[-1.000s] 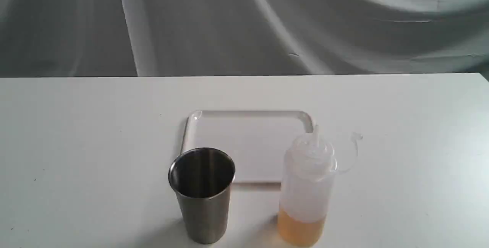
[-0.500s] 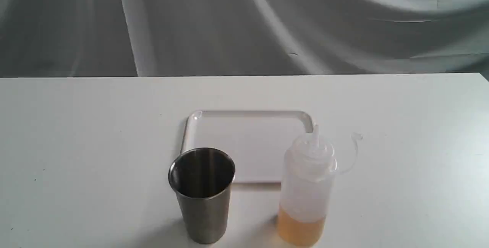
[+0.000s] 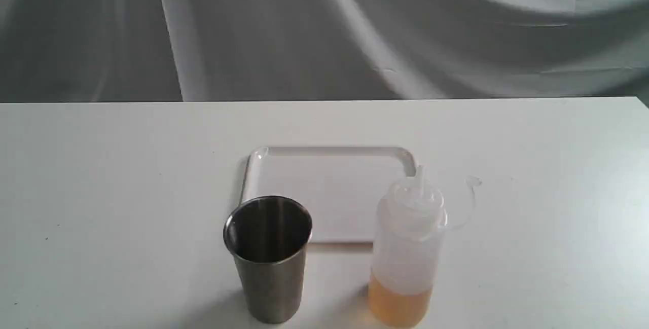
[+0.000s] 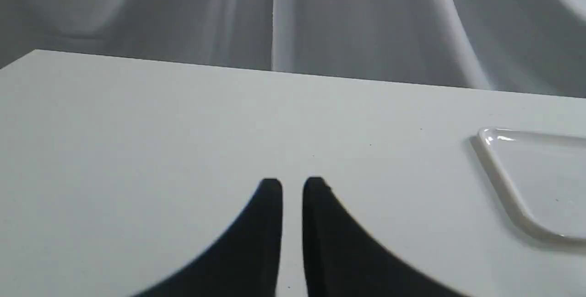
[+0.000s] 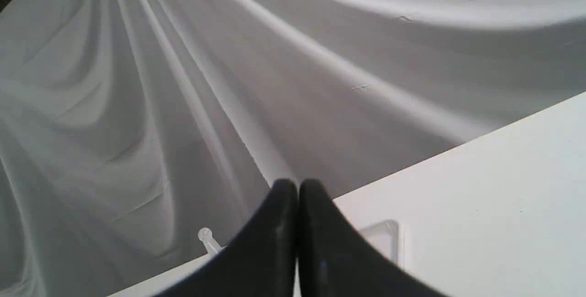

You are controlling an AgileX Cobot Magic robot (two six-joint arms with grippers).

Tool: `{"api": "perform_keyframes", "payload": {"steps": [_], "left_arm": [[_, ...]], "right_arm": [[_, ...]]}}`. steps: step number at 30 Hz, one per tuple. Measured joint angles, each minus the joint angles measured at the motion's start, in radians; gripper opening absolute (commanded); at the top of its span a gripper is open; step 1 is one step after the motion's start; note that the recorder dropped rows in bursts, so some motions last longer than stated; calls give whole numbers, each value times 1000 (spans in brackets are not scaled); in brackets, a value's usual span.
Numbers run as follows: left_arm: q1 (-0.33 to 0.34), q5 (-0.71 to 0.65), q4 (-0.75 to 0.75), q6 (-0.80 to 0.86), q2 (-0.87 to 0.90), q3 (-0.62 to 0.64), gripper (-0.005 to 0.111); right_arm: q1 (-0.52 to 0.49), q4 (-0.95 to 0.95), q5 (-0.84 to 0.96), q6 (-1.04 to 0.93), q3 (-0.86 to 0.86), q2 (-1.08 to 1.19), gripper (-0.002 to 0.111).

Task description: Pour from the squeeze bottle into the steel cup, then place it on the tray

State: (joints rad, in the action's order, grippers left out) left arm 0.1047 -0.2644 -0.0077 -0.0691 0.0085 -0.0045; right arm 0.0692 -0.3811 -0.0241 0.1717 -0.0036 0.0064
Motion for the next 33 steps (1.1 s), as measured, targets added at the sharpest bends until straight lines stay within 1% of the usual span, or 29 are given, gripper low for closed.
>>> {"api": "perform_keyframes", "payload": {"steps": [7,9,13,16,19,22,24,28,30,33], "left_arm": [[0,0,0,0,0,0,8],[0,0,0,0,0,0,8],[0,0,0,0,0,0,8],[0,0,0,0,0,0,8],[0,0,0,0,0,0,8],[0,0,0,0,0,0,8],[0,0,0,0,0,0,8],[0,0,0,0,0,0,8],[0,0,0,0,0,0,8],[0,0,0,0,0,0,8]], "right_arm": [[0,6,-11,-9,0,0,0],[0,22,24,-11,-17,0,0],[0,46,173,-51,-122,51,0],[0,61,384,-192,-275,206,0],[0,65,541,-321,-420,376,0],[0,45,621,-414,-533,533,0],[0,14,621,-468,-574,627,0],[2,-48,572,-537,-566,724,0],[22,-67,515,-552,-533,744,0],[89,-84,431,-563,-467,748,0]]}}
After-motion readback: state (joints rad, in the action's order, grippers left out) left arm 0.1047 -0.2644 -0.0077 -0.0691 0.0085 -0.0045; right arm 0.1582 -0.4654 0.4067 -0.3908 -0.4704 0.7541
